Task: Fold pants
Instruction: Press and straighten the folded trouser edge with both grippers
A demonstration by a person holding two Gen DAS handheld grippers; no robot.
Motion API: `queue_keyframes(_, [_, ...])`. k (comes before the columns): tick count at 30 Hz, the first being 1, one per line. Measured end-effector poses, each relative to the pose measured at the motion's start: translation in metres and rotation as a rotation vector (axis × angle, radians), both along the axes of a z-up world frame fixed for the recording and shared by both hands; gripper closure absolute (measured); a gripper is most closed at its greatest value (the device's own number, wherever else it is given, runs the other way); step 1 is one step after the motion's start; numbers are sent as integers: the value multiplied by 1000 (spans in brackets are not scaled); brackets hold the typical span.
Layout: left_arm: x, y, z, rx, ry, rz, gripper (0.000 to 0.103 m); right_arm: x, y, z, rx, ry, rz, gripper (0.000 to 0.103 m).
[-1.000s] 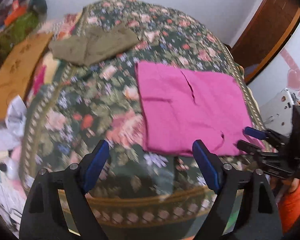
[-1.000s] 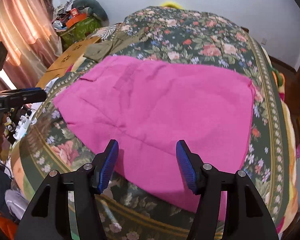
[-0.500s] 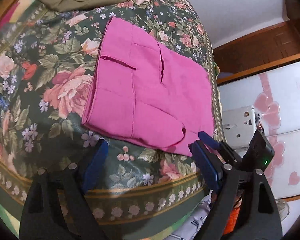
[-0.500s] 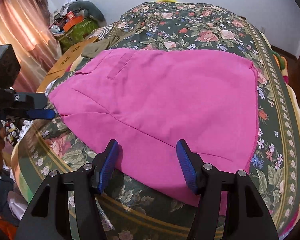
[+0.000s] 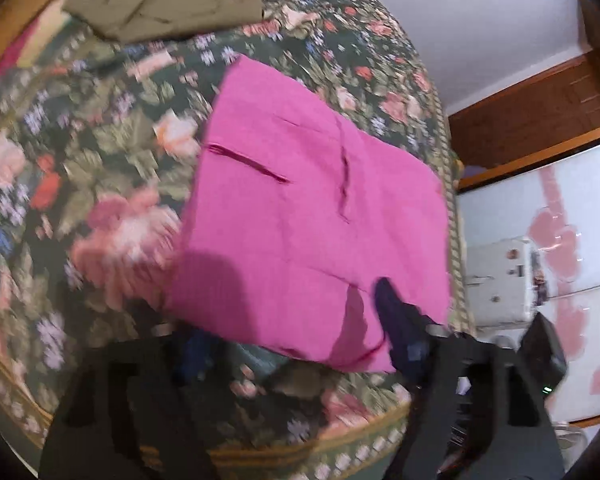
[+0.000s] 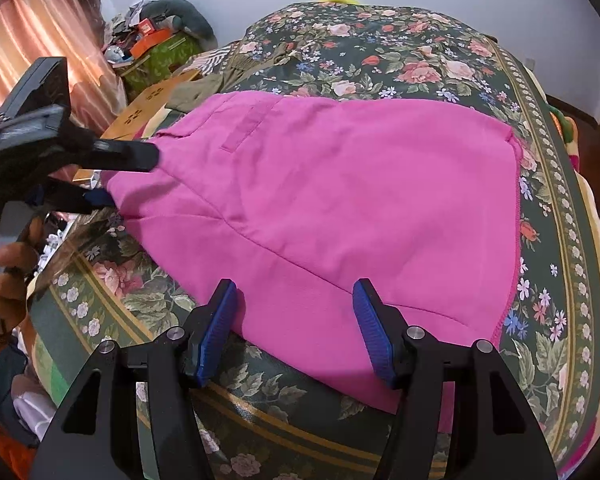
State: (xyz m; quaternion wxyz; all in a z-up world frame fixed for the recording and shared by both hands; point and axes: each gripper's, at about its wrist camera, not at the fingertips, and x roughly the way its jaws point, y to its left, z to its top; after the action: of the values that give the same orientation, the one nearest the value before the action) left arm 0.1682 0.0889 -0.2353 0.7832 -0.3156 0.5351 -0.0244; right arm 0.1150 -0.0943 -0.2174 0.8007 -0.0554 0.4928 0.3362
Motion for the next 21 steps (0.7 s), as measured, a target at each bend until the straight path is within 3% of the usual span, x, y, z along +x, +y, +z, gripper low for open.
queue_keyframes(2, [3, 6, -1, 40, 8, 1, 71, 1, 0, 0, -2, 3, 6, 47])
queue_keyframes(5, [5, 17, -4, 6, 10, -1, 77, 1, -3, 2, -3, 12, 8, 47])
queue_keyframes(7, [3, 17, 0, 47, -6, -13, 79, 1, -4, 3, -8, 13, 6, 47])
queue_keyframes(9, [1, 14, 8, 148, -38, -10, 81, 0, -5, 3, -13, 12, 4, 47])
queue_keyframes(13, [-15, 23, 19, 261, -81, 32, 82, -1, -3, 3, -9, 17, 11, 47])
queue_keyframes(21, [-70, 49, 43, 661, -159, 127, 84, -3, 25, 0, 5, 5, 72, 47])
